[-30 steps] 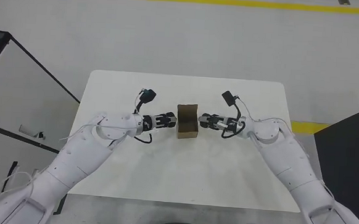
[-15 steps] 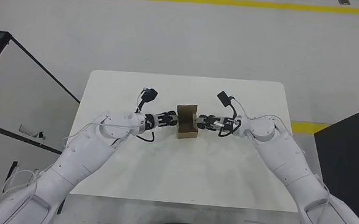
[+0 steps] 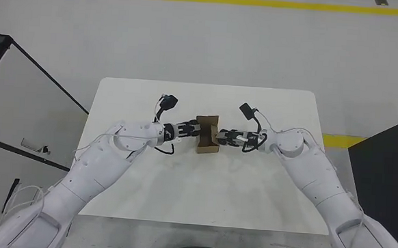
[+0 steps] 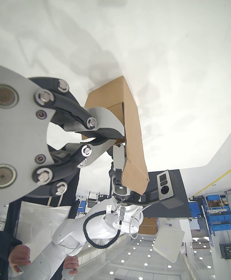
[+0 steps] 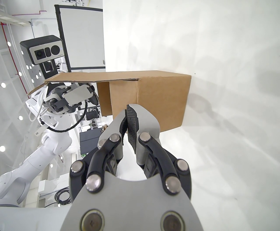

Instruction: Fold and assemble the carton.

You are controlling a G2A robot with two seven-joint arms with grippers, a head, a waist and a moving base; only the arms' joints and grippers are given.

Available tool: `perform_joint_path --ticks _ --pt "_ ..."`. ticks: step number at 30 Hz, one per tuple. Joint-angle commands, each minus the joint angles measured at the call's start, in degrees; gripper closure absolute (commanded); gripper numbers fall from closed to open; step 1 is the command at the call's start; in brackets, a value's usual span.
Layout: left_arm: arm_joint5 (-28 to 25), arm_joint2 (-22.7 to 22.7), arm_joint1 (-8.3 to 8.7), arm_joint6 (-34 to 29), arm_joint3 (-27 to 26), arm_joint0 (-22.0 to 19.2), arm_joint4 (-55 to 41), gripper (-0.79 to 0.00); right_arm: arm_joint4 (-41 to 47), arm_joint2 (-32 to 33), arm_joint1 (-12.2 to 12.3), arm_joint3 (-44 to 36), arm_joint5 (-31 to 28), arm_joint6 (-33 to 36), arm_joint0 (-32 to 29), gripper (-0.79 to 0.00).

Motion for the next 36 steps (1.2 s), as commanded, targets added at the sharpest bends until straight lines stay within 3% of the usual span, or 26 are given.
perform_joint_path --ticks 1,11,24,36 --pt "-0.1 -0.2 -0.1 0.2 0.0 0.0 0.1 0.0 0.0 0.1 0.0 -0.1 0.0 0.2 -0.1 0.0" --pt "0.1 -1.2 -0.6 0.7 -0.1 0.2 0.7 0.0 -0.4 0.6 0.1 -1.0 -0.4 0.7 -0.7 0.0" --pt "1.2 -5.9 0.54 -0.3 -2.1 4.9 1.8 0.0 -0.9 2.0 0.3 -2.6 -0.8 -0.5 -1.1 0.0" --pt "2.1 -3.0 -0.7 -2.1 -3.2 4.0 3.7 0.0 -2.3 -0.1 -0.7 -1.9 0.1 -1.1 0.6 0.0"
